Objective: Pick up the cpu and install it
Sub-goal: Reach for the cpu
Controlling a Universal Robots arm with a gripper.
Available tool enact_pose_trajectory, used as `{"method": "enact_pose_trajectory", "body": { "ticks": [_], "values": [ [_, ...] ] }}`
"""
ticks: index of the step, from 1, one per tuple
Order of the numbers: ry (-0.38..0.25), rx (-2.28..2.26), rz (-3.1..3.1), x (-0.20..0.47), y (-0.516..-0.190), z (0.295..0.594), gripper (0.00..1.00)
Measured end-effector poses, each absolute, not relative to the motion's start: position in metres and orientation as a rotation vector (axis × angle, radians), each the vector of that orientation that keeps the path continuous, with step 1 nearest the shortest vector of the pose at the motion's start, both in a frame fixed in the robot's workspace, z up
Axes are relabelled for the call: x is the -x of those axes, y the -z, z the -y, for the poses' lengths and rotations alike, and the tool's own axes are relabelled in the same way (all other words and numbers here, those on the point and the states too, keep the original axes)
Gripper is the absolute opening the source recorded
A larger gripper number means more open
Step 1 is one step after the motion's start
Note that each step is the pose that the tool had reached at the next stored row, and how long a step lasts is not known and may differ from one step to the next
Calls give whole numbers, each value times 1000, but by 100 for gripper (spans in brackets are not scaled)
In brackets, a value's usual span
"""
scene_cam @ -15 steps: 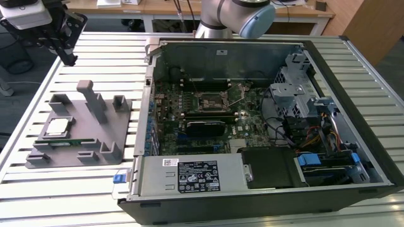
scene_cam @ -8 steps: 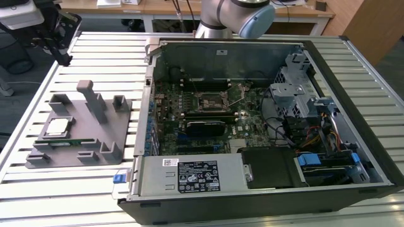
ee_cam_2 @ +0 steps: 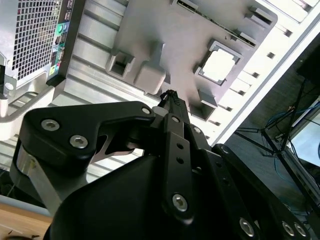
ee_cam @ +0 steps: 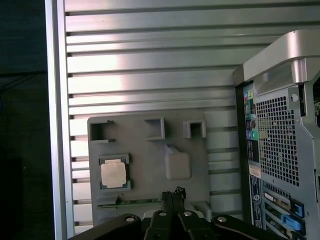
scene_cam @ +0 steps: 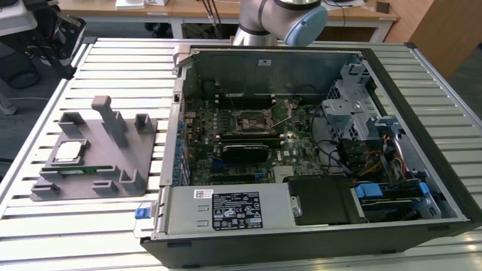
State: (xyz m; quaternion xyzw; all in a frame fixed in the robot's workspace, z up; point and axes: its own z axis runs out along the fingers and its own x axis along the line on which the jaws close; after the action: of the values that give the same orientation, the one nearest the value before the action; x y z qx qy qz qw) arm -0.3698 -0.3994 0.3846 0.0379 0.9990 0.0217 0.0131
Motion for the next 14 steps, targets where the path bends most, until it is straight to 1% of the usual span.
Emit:
{"method": "enact_pose_trajectory", "body": {
  "ticks": [14],
  "values": [
    [-68, -118, -3114, 412, -381, 401, 11]
  ]
}}
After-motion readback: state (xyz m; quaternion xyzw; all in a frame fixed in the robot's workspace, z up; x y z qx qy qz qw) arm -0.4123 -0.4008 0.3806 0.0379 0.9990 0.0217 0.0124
